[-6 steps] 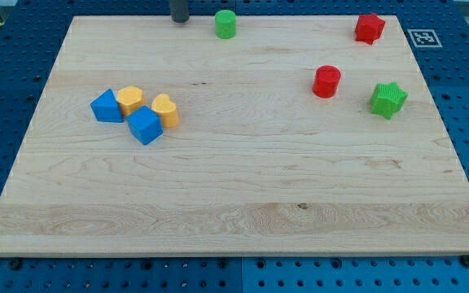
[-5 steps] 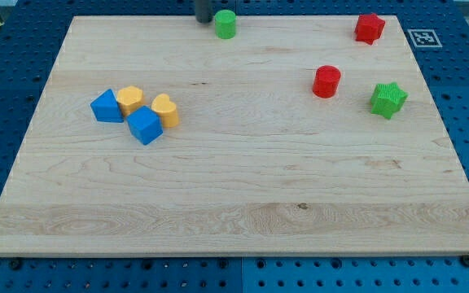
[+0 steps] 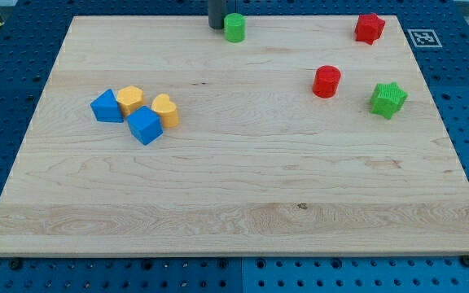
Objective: Push the green circle diagonal to the yellow heart
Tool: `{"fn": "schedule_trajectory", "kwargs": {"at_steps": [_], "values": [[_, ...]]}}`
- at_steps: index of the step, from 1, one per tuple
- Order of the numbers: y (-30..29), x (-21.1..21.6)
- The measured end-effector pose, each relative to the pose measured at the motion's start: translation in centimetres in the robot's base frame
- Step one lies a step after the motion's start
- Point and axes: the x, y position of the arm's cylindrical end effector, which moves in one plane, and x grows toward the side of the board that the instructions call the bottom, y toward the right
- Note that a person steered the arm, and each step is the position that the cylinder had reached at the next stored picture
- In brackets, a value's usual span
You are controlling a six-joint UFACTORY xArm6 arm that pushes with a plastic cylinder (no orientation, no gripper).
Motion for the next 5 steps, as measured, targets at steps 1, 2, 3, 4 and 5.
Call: {"fn": "schedule_trajectory", "kwargs": {"at_steps": [1, 2, 3, 4, 5], "values": [[2.4, 0.7], [5.0, 1.2], [6.8, 2.3], [9.3, 3.4], [11.3, 4.4]]}}
